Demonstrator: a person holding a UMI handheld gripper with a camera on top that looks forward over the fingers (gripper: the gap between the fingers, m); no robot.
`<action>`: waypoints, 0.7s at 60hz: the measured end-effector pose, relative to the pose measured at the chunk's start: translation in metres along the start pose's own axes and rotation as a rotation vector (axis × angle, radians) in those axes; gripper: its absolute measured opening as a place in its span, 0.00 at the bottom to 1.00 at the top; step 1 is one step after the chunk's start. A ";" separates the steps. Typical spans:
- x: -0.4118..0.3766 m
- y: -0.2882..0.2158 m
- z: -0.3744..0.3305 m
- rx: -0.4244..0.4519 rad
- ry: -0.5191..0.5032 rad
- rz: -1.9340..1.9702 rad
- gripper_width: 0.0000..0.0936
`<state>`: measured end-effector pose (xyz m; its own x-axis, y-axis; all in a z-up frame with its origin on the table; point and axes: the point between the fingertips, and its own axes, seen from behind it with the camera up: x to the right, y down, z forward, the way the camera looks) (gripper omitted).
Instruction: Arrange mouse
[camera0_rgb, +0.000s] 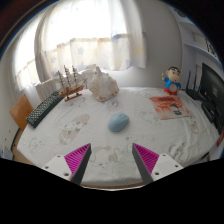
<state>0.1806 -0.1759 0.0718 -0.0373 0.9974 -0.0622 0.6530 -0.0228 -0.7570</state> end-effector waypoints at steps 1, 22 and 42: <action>-0.002 -0.001 0.004 0.012 0.000 -0.004 0.91; -0.007 -0.026 0.092 0.129 0.045 -0.046 0.91; 0.009 -0.049 0.169 0.097 0.068 -0.018 0.92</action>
<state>0.0203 -0.1771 -0.0020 0.0049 1.0000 -0.0059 0.5765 -0.0077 -0.8171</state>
